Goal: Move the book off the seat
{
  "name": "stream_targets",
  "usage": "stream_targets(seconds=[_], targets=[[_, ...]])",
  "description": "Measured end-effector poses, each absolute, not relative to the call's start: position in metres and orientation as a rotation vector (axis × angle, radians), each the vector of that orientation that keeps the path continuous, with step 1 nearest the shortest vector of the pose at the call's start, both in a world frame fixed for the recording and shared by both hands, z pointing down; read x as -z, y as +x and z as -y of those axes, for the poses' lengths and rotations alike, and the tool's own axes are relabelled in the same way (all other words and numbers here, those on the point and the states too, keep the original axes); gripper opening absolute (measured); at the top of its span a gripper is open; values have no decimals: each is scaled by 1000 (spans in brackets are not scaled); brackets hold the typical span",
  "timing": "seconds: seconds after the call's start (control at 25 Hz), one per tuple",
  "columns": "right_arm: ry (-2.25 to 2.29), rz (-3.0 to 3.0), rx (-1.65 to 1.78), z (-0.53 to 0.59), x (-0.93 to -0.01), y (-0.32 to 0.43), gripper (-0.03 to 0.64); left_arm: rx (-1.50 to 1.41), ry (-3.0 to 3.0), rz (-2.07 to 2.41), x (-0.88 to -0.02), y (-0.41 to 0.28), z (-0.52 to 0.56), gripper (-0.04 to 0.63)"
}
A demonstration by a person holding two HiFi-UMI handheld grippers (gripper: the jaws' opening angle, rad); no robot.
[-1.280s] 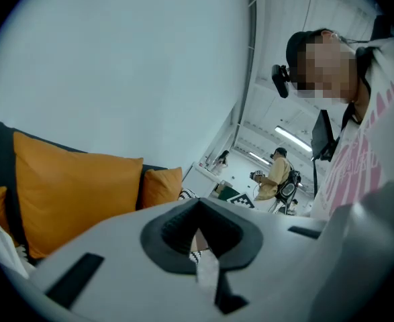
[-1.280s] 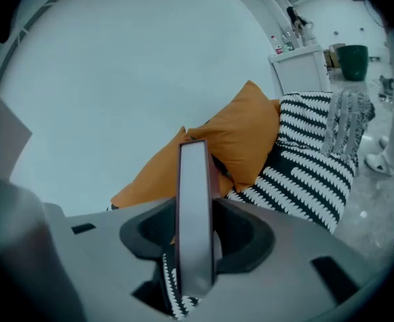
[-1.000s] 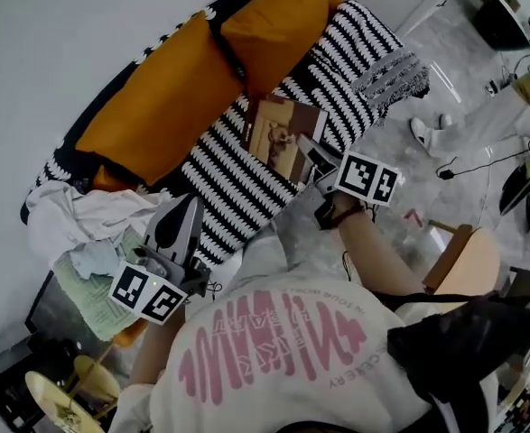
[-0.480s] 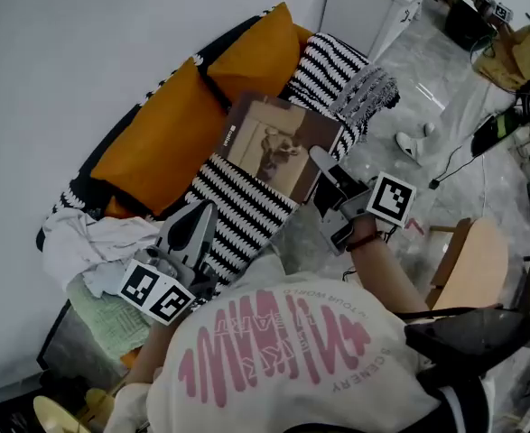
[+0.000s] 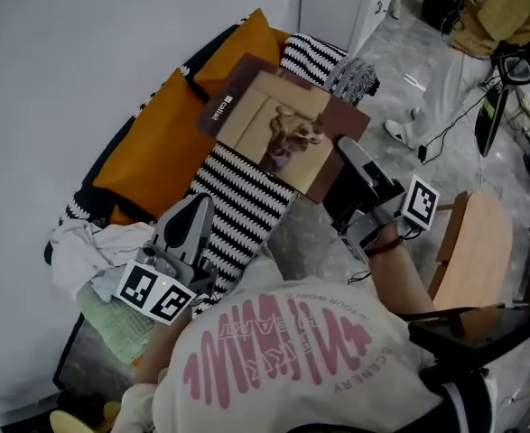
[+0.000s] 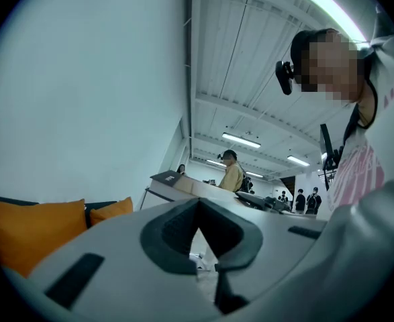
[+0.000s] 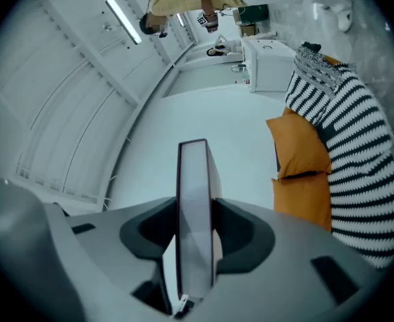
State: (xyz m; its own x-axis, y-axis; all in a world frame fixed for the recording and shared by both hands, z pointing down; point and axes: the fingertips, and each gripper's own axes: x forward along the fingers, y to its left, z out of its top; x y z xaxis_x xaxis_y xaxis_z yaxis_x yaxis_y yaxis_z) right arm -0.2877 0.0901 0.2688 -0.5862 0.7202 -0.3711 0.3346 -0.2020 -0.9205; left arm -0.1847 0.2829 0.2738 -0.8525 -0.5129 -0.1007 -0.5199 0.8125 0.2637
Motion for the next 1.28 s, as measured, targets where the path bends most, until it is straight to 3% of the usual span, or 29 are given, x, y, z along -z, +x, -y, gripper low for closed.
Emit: stream_targets(seconds=[0.72,1.28], targets=[[-1241,1757,-2178,-55,-275,-185,170,-417,-1064,-2929,-269,-169,-314,8],[-1143,1791,-2234,-48,-285,-182,171,-471,-1175,-2832,-259,-179,-303,8]])
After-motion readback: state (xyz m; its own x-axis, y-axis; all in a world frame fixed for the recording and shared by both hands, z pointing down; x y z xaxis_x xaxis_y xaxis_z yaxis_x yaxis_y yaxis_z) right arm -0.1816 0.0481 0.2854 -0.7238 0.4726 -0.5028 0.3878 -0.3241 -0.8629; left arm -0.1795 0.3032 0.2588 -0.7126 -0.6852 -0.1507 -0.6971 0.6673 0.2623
